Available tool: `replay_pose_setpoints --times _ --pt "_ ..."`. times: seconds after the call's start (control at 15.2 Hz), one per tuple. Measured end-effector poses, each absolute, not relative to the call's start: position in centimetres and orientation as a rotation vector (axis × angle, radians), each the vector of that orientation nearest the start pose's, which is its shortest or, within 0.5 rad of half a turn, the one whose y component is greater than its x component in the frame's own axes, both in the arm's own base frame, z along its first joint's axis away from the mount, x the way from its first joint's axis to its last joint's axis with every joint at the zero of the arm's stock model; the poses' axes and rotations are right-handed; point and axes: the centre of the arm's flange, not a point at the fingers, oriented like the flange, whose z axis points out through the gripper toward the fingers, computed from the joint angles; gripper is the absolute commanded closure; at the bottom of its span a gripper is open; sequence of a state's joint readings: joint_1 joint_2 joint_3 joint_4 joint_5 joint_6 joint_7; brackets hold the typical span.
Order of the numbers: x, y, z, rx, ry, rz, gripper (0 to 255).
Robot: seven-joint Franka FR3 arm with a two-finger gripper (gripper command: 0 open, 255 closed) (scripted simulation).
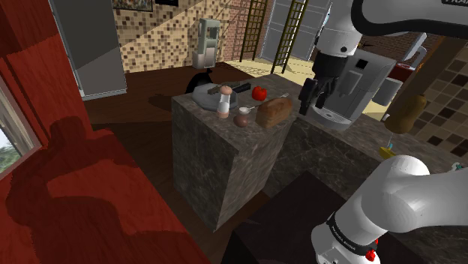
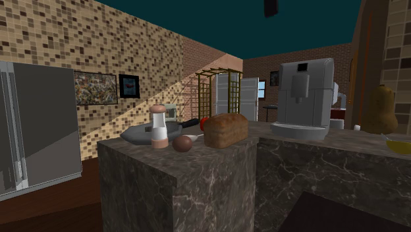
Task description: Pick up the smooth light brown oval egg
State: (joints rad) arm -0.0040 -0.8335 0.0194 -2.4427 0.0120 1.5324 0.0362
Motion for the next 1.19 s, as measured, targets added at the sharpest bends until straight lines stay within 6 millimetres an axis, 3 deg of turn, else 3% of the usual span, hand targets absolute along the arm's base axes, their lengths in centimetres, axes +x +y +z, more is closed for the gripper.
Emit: replay_pose_setpoints --times 0.26,1.19 --pt "30.5 -0.3 54.5 -3.138 0.058 0.106 0" --pt "42.7 -6.0 42.7 -3.098 0.15 -0.006 0"
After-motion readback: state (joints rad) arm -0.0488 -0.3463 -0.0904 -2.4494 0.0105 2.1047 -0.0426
